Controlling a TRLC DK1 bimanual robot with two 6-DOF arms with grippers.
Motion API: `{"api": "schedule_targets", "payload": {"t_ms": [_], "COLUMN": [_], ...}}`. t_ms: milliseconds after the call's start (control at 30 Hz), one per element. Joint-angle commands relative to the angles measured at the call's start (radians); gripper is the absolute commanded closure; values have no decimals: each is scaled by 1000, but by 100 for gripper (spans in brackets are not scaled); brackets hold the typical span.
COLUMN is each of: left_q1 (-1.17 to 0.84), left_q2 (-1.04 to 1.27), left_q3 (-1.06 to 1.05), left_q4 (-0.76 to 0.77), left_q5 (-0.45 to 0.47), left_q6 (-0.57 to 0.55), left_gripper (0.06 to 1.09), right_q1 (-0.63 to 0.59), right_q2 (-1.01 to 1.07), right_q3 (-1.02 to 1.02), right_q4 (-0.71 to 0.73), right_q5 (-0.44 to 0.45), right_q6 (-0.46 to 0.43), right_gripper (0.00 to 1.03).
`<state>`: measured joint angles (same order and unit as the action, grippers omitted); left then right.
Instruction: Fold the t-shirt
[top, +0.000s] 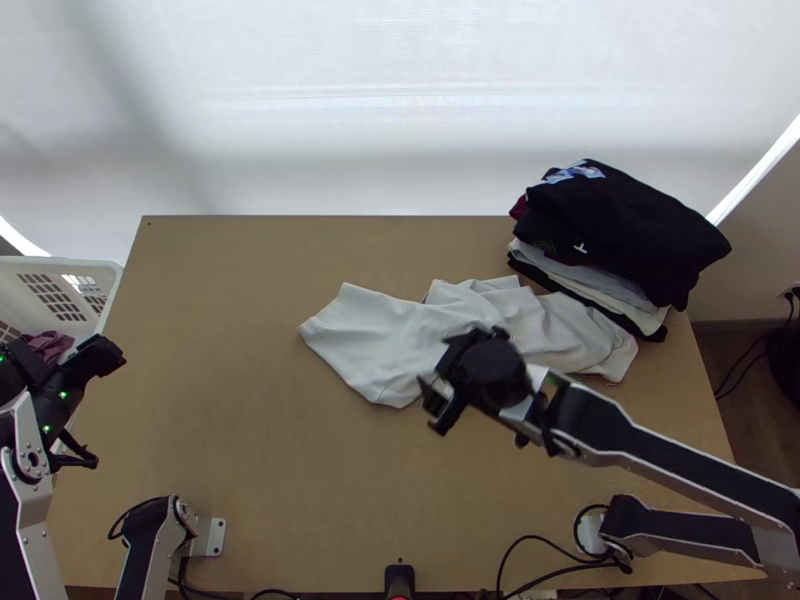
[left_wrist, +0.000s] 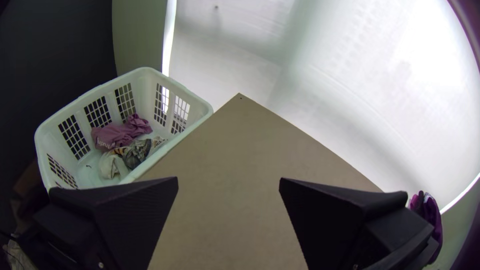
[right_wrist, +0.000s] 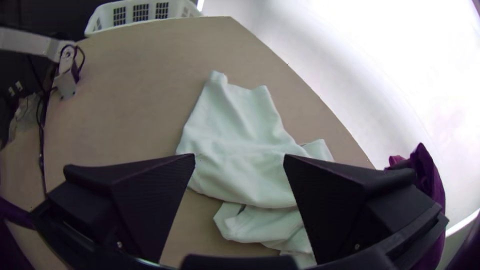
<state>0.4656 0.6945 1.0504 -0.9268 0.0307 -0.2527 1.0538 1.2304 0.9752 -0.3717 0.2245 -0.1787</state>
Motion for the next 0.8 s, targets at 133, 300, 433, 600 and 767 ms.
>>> {"api": "schedule_targets", "payload": {"t_ms": [133,300,433,600,767], "left_q1": [-2,7,7,10,10], "left_q2": [-23,-24,-21,-15,-1], "left_q3": [-39,-41,-41,-32,-18], "left_q4": [22,37,40,48,60], "left_q5": [6,6,6,6,6], "left_q6": [-25,-30,-37,-40,-40], "left_gripper": [10,10,10,10,10], "right_q1": [68,61,52,38,20], "right_q2": [86,198,302,397,474], "right_q3": [-104,-93,-44,10,89], "right_q4": [89,171,174,185,195], "right_q5": [7,7,-5,-16,-22], "right_q6": [-137,-189,-191,-200,-200], "right_gripper": [22,25,25,25,25]}}
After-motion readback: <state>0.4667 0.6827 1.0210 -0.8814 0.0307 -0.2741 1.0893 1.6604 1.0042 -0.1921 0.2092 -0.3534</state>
